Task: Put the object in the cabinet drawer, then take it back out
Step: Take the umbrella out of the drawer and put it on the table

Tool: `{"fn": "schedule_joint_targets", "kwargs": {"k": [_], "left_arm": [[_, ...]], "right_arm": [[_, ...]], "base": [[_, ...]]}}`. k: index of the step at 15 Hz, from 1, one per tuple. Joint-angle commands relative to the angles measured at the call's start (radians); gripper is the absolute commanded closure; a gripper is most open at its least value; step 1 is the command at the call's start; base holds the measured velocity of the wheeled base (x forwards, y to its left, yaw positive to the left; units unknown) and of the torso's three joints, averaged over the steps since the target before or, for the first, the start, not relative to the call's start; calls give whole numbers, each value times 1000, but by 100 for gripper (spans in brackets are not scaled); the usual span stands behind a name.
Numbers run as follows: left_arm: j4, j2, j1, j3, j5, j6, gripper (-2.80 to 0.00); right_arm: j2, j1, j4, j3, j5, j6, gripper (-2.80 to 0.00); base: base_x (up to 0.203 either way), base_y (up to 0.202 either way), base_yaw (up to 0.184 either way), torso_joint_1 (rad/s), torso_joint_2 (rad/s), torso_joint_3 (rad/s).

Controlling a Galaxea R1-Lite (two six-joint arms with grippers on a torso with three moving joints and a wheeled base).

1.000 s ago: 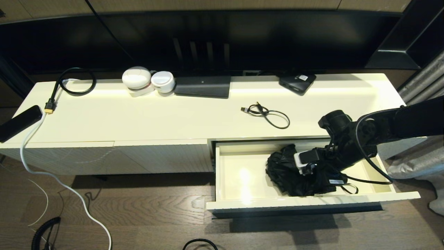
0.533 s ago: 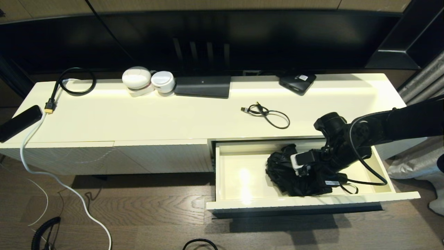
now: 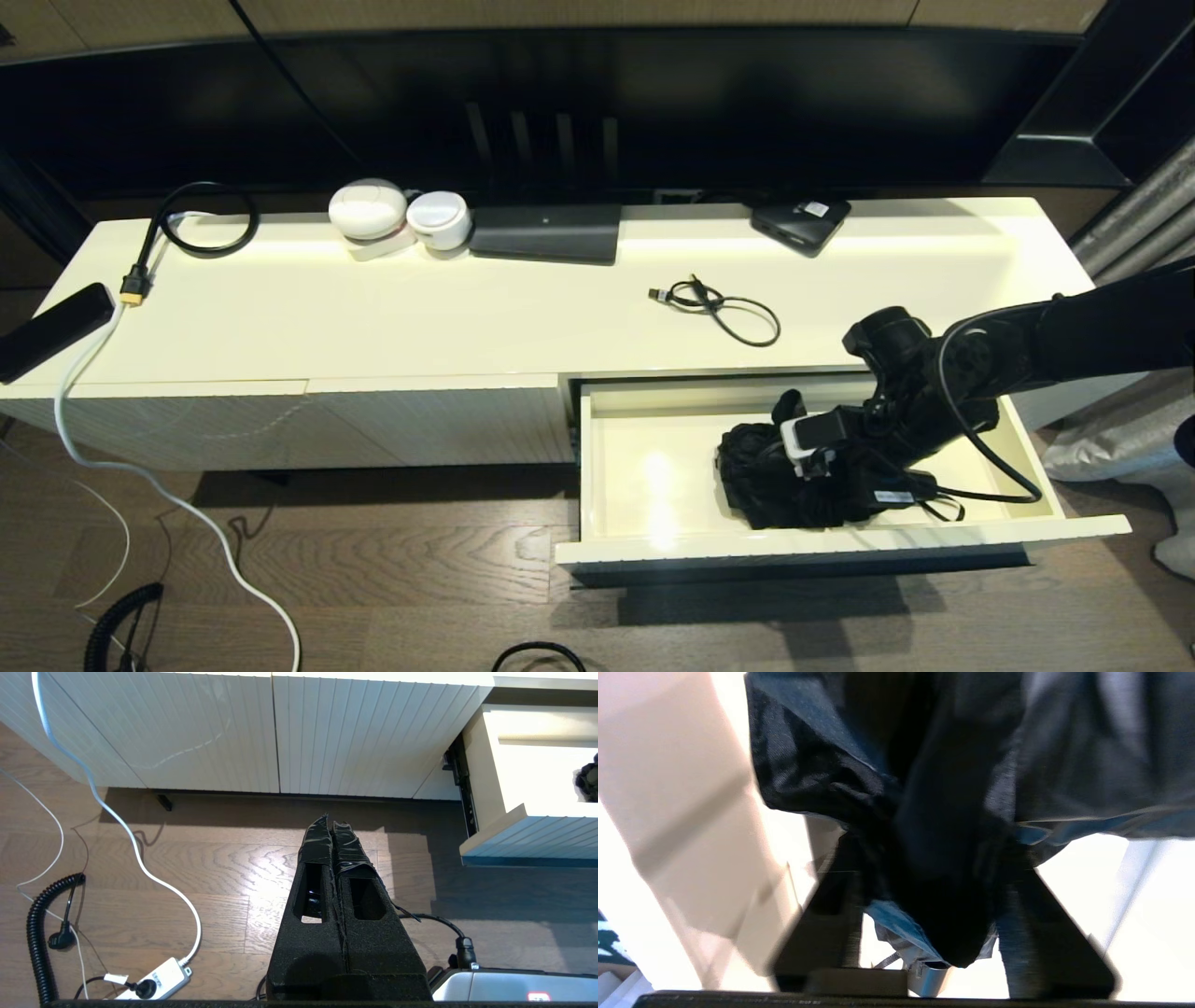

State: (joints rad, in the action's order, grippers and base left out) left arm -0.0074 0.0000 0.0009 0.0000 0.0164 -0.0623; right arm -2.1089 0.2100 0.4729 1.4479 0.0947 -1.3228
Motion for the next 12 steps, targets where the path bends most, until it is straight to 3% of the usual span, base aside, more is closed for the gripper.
{"fn": "schedule_joint_targets", "kwargs": {"k": [1, 12], "left_arm": [[0, 0, 0, 0, 0, -1, 0], [0, 0, -1, 1, 0, -1, 0]], "right_arm": [[5, 0, 4, -4, 0, -3, 0], [165, -13, 4, -57, 0, -5, 0]], "base": [[0, 0, 0, 0, 0, 0], [0, 0, 0, 0, 0, 0]]}}
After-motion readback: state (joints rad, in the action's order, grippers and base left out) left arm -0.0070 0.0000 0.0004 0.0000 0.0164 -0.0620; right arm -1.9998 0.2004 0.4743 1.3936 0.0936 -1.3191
